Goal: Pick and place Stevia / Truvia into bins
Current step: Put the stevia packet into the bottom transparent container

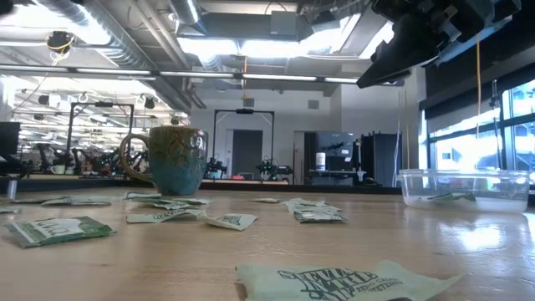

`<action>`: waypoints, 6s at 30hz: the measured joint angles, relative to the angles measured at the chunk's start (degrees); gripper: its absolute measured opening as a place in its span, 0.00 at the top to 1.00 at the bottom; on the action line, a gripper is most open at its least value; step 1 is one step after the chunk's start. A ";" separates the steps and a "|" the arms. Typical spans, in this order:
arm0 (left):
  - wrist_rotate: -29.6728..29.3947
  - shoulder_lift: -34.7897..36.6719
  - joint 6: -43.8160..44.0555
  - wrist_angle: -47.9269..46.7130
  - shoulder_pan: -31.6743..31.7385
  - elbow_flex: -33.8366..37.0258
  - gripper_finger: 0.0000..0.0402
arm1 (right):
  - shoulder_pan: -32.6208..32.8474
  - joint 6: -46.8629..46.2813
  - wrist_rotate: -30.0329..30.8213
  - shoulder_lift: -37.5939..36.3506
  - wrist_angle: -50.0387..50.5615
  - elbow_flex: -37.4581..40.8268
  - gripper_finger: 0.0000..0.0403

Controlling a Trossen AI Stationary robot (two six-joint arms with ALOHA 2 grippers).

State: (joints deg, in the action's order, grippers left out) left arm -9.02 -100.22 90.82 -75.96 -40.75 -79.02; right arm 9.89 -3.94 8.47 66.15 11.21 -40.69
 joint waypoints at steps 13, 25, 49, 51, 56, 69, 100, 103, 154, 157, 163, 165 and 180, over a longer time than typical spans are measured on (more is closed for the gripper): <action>0.44 -2.14 -13.72 1.20 7.25 3.91 0.68 | 0.00 -0.04 -0.02 0.00 2.30 0.00 0.70; 6.03 -1.91 -14.82 12.31 7.12 12.96 0.71 | -0.02 -0.34 -0.02 0.00 2.40 0.00 0.70; 7.75 -1.56 -10.55 24.03 7.10 20.63 0.77 | 0.00 -0.49 -0.03 0.00 2.46 0.00 0.70; 8.02 -1.57 -10.57 24.15 7.10 20.63 0.80 | -0.02 -0.43 -0.02 0.00 2.44 0.00 0.70; 8.18 -1.62 -10.57 24.17 7.10 20.63 0.86 | 0.00 -0.34 -0.04 0.00 2.46 0.00 0.70; 9.84 -1.68 -11.09 24.52 7.14 20.74 0.84 | 0.00 -0.32 -0.02 0.00 2.61 0.00 0.70; 8.58 -1.25 -14.79 34.05 7.10 22.93 0.96 | -0.01 -1.56 -0.07 0.00 3.99 0.00 0.70; 7.26 -0.47 -16.92 32.36 7.03 21.69 0.96 | -0.02 -1.56 -0.04 0.00 3.99 0.00 0.70; 1.58 -2.71 24.02 21.63 -17.09 6.45 0.96 | -0.02 -1.74 -0.02 0.00 2.70 0.00 0.70; 1.40 -2.89 23.94 21.55 -16.80 6.45 0.96 | -0.02 -1.82 -0.02 0.00 2.77 0.00 0.70; 3.77 -2.99 23.90 21.57 -16.13 6.45 0.90 | -0.02 -1.71 -0.02 0.00 2.77 0.00 0.70; 4.49 -2.99 23.88 21.57 -16.05 6.45 0.87 | -0.02 -1.65 -0.02 0.00 2.77 0.00 0.70; 2.62 0.80 7.68 7.02 -4.98 6.43 0.80 | -0.02 -0.03 -0.02 -0.02 2.81 0.00 0.70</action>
State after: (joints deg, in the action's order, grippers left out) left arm -6.40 -99.43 98.49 -68.95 -45.72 -72.60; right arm 9.87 -3.97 8.45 66.13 14.02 -40.69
